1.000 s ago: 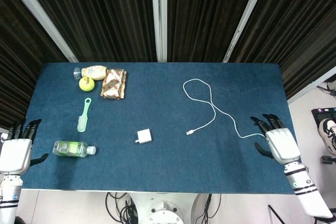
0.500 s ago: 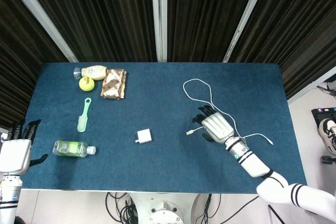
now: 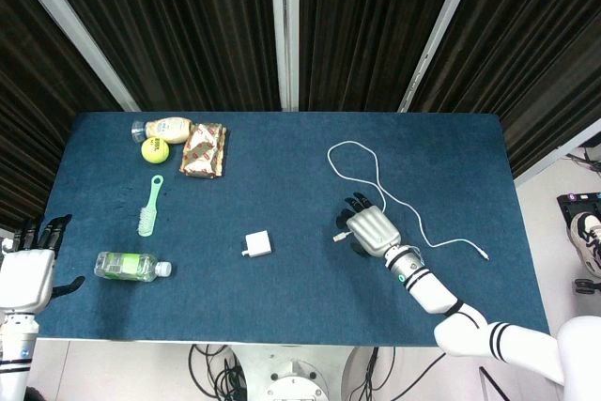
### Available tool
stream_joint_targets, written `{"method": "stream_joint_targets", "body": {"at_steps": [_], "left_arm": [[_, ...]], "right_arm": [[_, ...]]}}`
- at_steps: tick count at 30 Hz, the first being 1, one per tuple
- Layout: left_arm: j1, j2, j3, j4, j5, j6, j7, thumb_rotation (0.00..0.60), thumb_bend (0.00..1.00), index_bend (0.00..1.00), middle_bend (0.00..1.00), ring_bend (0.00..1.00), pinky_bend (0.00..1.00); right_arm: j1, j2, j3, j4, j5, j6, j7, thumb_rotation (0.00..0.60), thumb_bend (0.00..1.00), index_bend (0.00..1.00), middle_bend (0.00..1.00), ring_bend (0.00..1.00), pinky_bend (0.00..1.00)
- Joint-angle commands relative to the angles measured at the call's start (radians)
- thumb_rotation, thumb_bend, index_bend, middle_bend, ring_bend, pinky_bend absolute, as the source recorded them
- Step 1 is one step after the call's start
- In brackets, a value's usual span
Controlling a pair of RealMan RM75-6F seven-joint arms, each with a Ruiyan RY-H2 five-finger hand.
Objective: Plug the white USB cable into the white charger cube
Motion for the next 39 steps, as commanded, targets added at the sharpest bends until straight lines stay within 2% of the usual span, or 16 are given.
{"method": "stream_joint_targets", "body": {"at_steps": [1,7,18,35,39], "left_arm": [[-0.002,-0.002,0.001,0.002,0.002,-0.002,-0.002,0.600,0.05,0.08,0.12,0.01,0.00],[-0.002,-0.002,0.003,0.002,0.002,-0.004,-0.005,0.600,0.05,0.08,0.12,0.01,0.00],[-0.003,-0.003,0.006,0.010,0.003,-0.010,-0.023,0.600,0.06,0.08,0.12,0.01,0.00],[-0.004,-0.005,0.011,0.035,0.008,-0.018,-0.062,0.600,0.05,0.09,0.12,0.01,0.00],[-0.004,-0.005,0.010,0.041,0.008,-0.020,-0.071,0.600,0.06,0.08,0.12,0.01,0.00]], "right_arm": [[-0.002,-0.010,-0.007,0.007,0.002,0.016,-0.014,0.600,0.27,0.38,0.29,0.09,0.03],[-0.012,-0.053,-0.018,0.045,-0.004,0.070,-0.021,0.600,0.29,0.44,0.30,0.09,0.03],[-0.014,-0.106,-0.023,0.100,-0.006,0.113,-0.008,0.600,0.31,0.48,0.31,0.09,0.02],[-0.013,-0.133,-0.028,0.114,0.008,0.126,-0.024,0.600,0.33,0.52,0.33,0.10,0.02],[-0.013,-0.133,-0.029,0.110,0.011,0.127,-0.029,0.600,0.38,0.53,0.33,0.10,0.02]]}}
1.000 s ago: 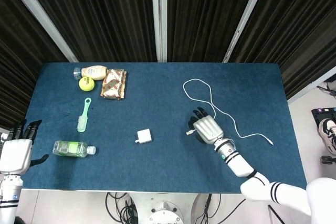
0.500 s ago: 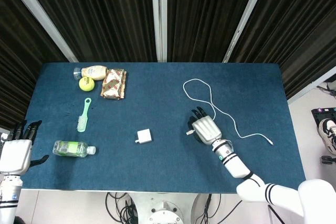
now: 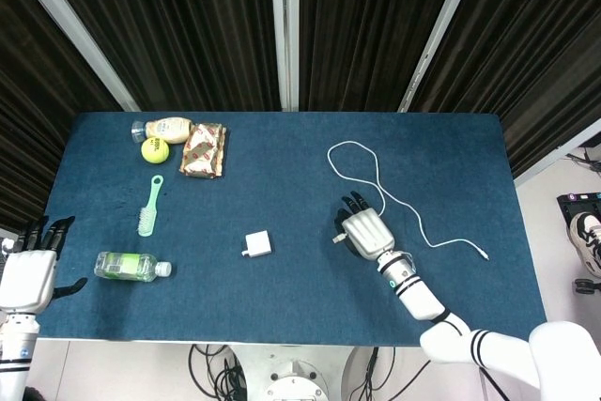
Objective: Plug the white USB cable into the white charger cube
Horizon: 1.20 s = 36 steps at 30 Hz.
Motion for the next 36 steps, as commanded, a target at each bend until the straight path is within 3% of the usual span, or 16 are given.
{"method": "stream_joint_targets", "body": {"at_steps": [1,13,21,29,36], "left_arm": [[0.000,0.000,0.000,0.003,0.001,0.000,-0.003,0.600,0.06,0.08,0.12,0.01,0.00],[-0.011,0.012,-0.001,-0.011,0.016,-0.002,0.018,0.600,0.06,0.08,0.12,0.01,0.00],[-0.074,0.049,-0.016,-0.066,0.050,-0.055,0.093,0.600,0.06,0.08,0.12,0.01,0.00],[-0.222,0.062,-0.041,-0.139,0.059,-0.245,0.182,0.600,0.05,0.08,0.12,0.01,0.00],[-0.394,-0.045,-0.088,-0.143,-0.046,-0.464,0.278,0.600,0.05,0.12,0.15,0.04,0.00]], "right_arm": [[0.000,0.002,0.000,-0.005,0.001,0.001,-0.002,0.600,0.40,0.53,0.33,0.10,0.01],[-0.002,0.039,0.007,-0.050,-0.014,0.033,0.011,0.600,0.44,0.57,0.41,0.16,0.01],[-0.007,0.057,0.016,-0.060,-0.006,0.044,0.034,0.600,0.45,0.59,0.48,0.23,0.01],[-0.018,0.082,0.016,-0.080,0.001,0.051,0.049,0.600,0.45,0.59,0.49,0.24,0.01],[-0.031,0.119,0.022,-0.110,-0.001,0.074,0.075,0.600,0.45,0.59,0.49,0.24,0.01]]}}
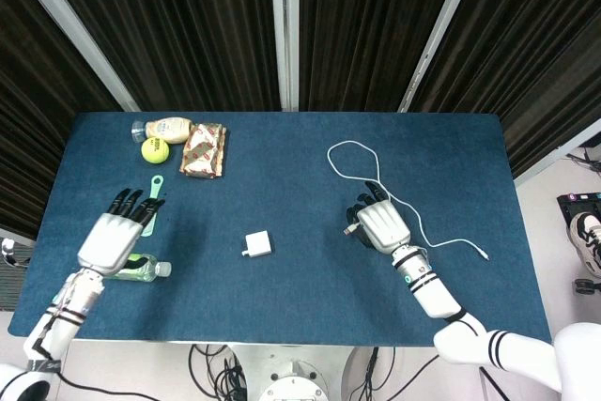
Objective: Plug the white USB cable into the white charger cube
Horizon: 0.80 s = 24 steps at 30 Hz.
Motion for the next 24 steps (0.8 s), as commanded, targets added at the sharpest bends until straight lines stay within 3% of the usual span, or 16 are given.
{"method": "stream_joint_targets", "body": {"at_steps": [1,6,12,17,24], "left_arm": [[-0.111,-0.096,-0.040,0.010,-0.094,-0.123,0.074,0.600,0.05,0.13,0.17,0.07,0.02],[-0.207,-0.225,-0.073,0.055,-0.273,-0.203,0.181,0.600,0.06,0.17,0.20,0.11,0.07],[-0.292,-0.319,-0.077,0.073,-0.488,-0.208,0.321,0.600,0.06,0.17,0.20,0.11,0.08],[-0.335,-0.356,-0.060,0.050,-0.523,-0.199,0.349,0.600,0.05,0.17,0.19,0.11,0.07],[-0.419,-0.447,-0.066,0.123,-0.564,-0.209,0.366,0.600,0.04,0.17,0.19,0.11,0.06]], "right_arm": [[-0.005,0.017,0.007,-0.014,-0.003,0.014,0.014,0.600,0.45,0.59,0.49,0.24,0.01],[-0.008,0.066,0.032,-0.051,-0.009,0.043,0.033,0.600,0.45,0.59,0.49,0.24,0.01],[-0.021,0.123,0.048,-0.096,-0.017,0.081,0.043,0.600,0.45,0.60,0.49,0.24,0.01],[-0.038,0.150,0.047,-0.113,-0.010,0.097,0.054,0.600,0.45,0.60,0.49,0.24,0.01],[-0.052,0.167,0.041,-0.122,-0.008,0.109,0.064,0.600,0.45,0.61,0.49,0.24,0.01]]}}
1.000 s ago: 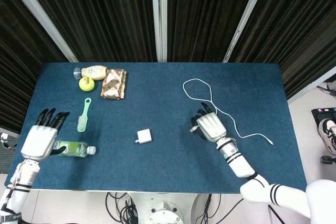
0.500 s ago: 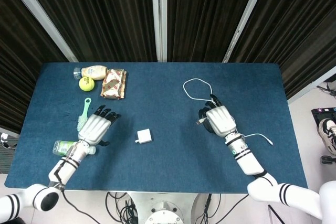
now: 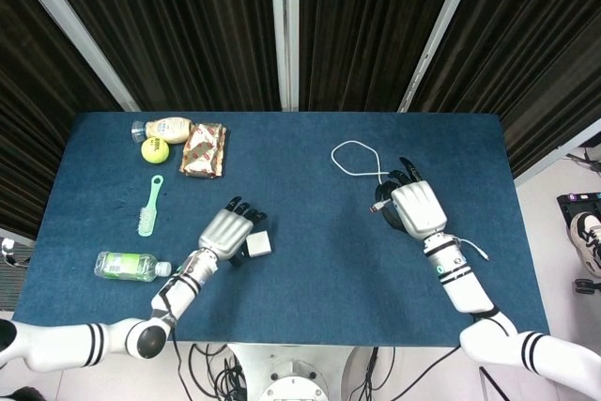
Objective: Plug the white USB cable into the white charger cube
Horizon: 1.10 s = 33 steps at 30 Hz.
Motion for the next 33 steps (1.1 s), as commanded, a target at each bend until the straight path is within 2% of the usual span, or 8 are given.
{"method": "stream_joint_targets", "body": {"at_steps": [1,7,14,19,26,33], "left_arm": [[-0.040,-0.041,0.000,0.040,-0.028,-0.006,0.017,0.600,0.04,0.17,0.19,0.11,0.06],[-0.081,-0.068,0.002,0.082,-0.090,0.009,0.035,0.600,0.04,0.17,0.19,0.11,0.05],[-0.087,-0.038,0.008,0.079,-0.127,0.013,-0.003,0.600,0.05,0.20,0.19,0.11,0.05],[-0.090,-0.015,0.026,0.067,-0.098,-0.036,-0.070,0.600,0.07,0.27,0.21,0.11,0.05],[-0.109,-0.023,0.037,0.095,-0.065,-0.057,-0.117,0.600,0.08,0.29,0.22,0.11,0.05],[-0.128,-0.019,0.050,0.102,-0.076,-0.066,-0.133,0.600,0.12,0.33,0.25,0.11,0.04]], "right_arm": [[-0.004,0.004,-0.001,-0.003,0.000,0.004,0.001,0.600,0.45,0.61,0.49,0.24,0.01],[-0.012,0.011,-0.004,-0.011,0.001,0.012,0.003,0.600,0.45,0.61,0.49,0.24,0.01],[-0.014,0.005,-0.007,-0.007,-0.002,0.014,0.010,0.600,0.45,0.62,0.49,0.24,0.01],[-0.014,0.001,-0.008,-0.006,-0.005,0.016,0.013,0.600,0.45,0.63,0.49,0.24,0.01],[-0.017,0.001,-0.008,-0.007,-0.004,0.019,0.014,0.600,0.46,0.63,0.49,0.24,0.01],[-0.021,0.001,-0.008,-0.009,-0.001,0.021,0.016,0.600,0.46,0.63,0.49,0.24,0.01]]}}
